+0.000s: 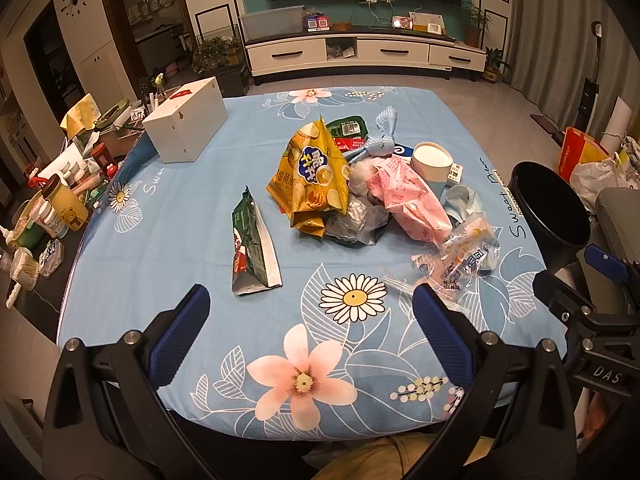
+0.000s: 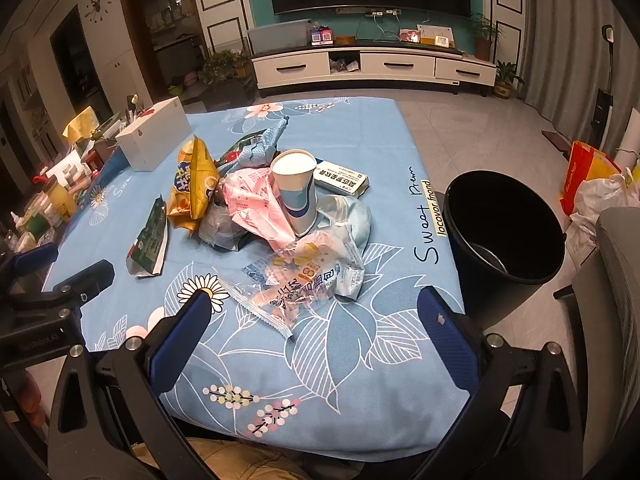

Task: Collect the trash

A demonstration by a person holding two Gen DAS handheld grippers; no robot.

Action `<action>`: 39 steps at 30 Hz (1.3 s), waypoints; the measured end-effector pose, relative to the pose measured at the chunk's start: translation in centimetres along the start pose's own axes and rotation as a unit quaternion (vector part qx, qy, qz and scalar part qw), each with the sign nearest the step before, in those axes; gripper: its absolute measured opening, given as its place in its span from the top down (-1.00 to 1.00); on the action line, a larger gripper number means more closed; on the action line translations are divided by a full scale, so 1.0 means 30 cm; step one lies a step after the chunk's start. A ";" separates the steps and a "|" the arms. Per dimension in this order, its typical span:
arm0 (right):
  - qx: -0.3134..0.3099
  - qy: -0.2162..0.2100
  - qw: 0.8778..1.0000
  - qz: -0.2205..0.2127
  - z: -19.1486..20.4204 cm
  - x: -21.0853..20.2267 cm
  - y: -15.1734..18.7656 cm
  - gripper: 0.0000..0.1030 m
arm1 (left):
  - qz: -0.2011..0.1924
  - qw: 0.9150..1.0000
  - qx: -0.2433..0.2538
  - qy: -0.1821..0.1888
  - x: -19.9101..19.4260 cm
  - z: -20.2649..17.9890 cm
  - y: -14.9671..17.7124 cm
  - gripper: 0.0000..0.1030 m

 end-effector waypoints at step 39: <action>0.009 -0.004 1.000 0.011 -0.023 0.034 0.007 -0.95 | 0.013 1.000 0.013 0.004 0.043 -0.038 0.000 -0.96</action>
Point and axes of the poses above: each gripper's, at about its wrist camera, not at the fingertips, and x roughly the way its jaws point, z to its left, y to its underside, the point moved 6 cm from there along x, roughly the way its jaws point, and after that the axes turned 3 degrees about y, right-handed, at the moved point
